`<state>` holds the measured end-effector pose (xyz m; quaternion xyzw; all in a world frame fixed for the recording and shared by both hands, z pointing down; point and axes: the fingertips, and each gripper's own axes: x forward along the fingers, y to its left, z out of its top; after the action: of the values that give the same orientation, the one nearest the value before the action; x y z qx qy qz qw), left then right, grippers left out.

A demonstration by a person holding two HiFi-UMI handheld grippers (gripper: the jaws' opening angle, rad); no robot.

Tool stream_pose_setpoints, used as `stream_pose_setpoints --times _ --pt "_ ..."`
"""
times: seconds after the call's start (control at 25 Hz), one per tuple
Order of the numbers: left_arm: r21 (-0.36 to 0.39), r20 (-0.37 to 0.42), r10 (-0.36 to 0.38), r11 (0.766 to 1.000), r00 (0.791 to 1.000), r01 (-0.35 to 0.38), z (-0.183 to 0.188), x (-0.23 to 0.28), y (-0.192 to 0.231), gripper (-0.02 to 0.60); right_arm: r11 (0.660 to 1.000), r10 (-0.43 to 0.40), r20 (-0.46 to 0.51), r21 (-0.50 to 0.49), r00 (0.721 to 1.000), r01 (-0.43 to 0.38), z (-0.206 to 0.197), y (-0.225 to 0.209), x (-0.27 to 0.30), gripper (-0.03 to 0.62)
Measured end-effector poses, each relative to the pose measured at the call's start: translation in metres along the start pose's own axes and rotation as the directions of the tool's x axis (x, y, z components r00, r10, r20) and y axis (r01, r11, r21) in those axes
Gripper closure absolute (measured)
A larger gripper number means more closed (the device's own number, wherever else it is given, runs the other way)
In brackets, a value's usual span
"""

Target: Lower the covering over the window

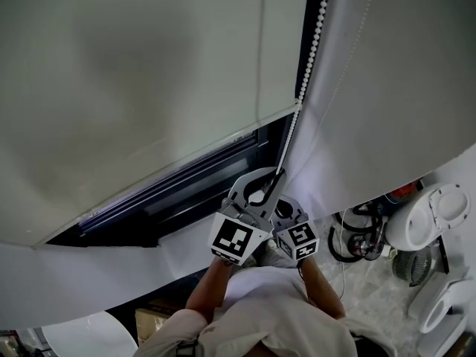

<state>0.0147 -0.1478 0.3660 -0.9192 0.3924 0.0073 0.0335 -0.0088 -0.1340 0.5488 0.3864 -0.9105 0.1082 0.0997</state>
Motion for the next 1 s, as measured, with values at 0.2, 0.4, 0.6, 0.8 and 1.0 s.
stream_pose_setpoints --times 0.2,0.4,0.6,0.8,1.0 --pt "-0.021 -0.040 0.001 1.000 0.999 -0.002 -0.026 0.004 -0.003 0.560 1.000 -0.002 -0.054 0.025 0.999 0.003 -0.026 -0.006 0.005 0.597" --pt "-0.030 -0.059 0.001 1.000 0.998 -0.003 -0.045 0.004 -0.006 0.560 0.999 -0.002 -0.093 0.040 0.996 0.006 -0.043 -0.009 0.008 0.597" --pt "-0.043 -0.079 0.007 0.999 0.997 -0.011 -0.060 0.002 -0.007 0.560 0.999 -0.001 -0.124 0.051 0.992 0.007 -0.060 -0.010 0.011 0.597" --pt "-0.053 -0.104 0.011 0.998 0.995 -0.017 -0.078 0.000 -0.009 0.560 0.998 0.000 -0.160 0.061 0.987 0.010 -0.077 -0.010 0.014 0.597" --pt "-0.074 -0.133 0.012 0.997 0.991 -0.022 -0.097 0.000 -0.010 0.560 0.998 0.001 -0.191 0.066 0.982 0.012 -0.097 -0.014 0.018 0.597"
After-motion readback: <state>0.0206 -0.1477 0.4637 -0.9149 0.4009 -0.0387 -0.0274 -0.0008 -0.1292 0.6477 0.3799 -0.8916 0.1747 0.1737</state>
